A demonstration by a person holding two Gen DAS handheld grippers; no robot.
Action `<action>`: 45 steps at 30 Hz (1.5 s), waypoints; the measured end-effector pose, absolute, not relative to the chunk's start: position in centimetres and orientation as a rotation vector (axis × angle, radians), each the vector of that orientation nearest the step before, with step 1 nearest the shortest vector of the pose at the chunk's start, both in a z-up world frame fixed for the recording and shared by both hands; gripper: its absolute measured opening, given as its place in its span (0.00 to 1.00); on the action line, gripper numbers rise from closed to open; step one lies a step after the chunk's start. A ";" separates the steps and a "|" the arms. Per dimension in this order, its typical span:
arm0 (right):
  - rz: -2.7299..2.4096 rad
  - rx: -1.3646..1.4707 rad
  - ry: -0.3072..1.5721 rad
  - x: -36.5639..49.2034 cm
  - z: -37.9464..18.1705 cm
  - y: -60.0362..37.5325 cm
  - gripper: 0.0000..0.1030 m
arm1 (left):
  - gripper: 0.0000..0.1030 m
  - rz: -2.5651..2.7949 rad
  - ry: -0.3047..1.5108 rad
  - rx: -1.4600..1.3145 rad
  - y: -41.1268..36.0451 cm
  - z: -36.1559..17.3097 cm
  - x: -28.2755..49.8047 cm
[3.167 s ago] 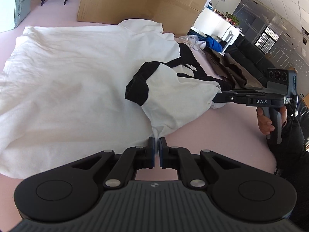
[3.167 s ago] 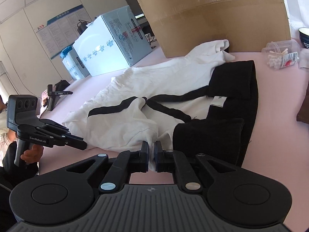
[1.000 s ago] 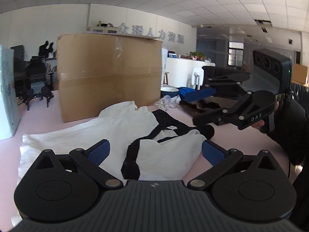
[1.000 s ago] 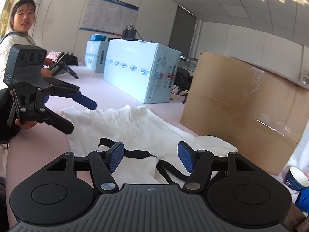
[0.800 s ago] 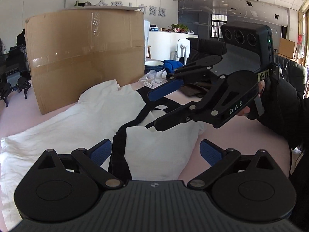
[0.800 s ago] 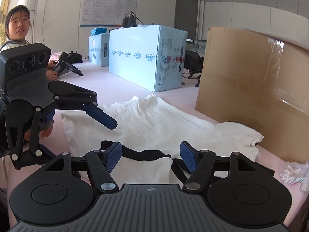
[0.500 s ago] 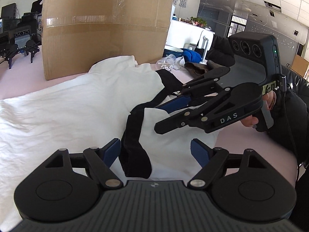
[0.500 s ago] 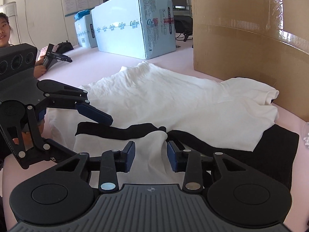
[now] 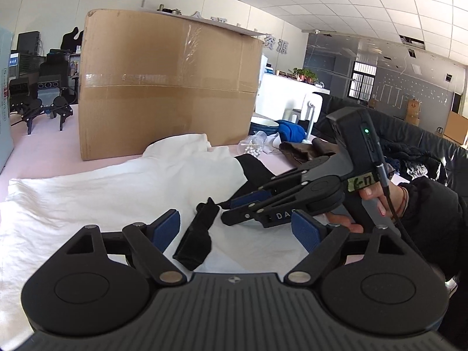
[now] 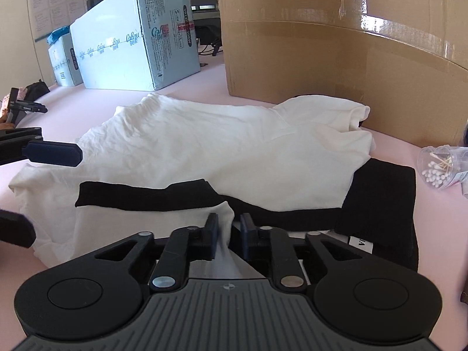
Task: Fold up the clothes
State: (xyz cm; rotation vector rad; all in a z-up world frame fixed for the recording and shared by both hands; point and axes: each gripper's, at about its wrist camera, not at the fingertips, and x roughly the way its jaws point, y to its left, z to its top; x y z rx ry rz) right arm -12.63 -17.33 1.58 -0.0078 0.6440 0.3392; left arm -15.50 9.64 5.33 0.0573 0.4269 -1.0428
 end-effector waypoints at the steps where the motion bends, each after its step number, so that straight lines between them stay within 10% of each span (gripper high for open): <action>1: 0.342 0.019 0.619 -13.0 1.9 -17.9 0.56 | 0.80 -1.099 0.424 0.042 9.5 5.4 -15.9; 6: 0.351 0.132 0.436 -15.4 4.6 -19.7 0.50 | 0.81 -1.100 0.463 0.101 7.4 4.7 -16.5; 12: 0.410 -0.032 0.535 -15.3 2.6 -16.7 0.09 | 0.80 -0.898 0.612 0.141 6.4 2.4 -13.3; 17: 0.389 -0.136 0.591 -14.8 0.8 -15.5 0.09 | 0.80 -0.873 0.610 0.174 6.8 2.1 -13.4; 20: 0.382 -0.122 0.599 -15.0 0.7 -15.9 0.13 | 0.80 -0.867 0.607 0.196 6.9 1.9 -13.6; 28: 0.292 0.106 0.501 -12.7 5.5 -20.0 0.80 | 0.83 -0.897 0.524 -0.083 11.1 4.5 -13.3; 31: 0.163 0.225 0.540 -7.8 7.0 -22.2 0.80 | 0.83 -0.705 0.460 0.003 11.0 4.2 -13.6; 41: 0.093 0.436 0.699 3.6 3.6 -27.1 0.59 | 0.83 -0.673 0.669 -0.317 14.1 3.3 -8.7; 45: 0.103 0.408 0.705 4.3 2.1 -27.0 0.12 | 0.83 -0.714 0.720 -0.395 14.6 2.7 -7.7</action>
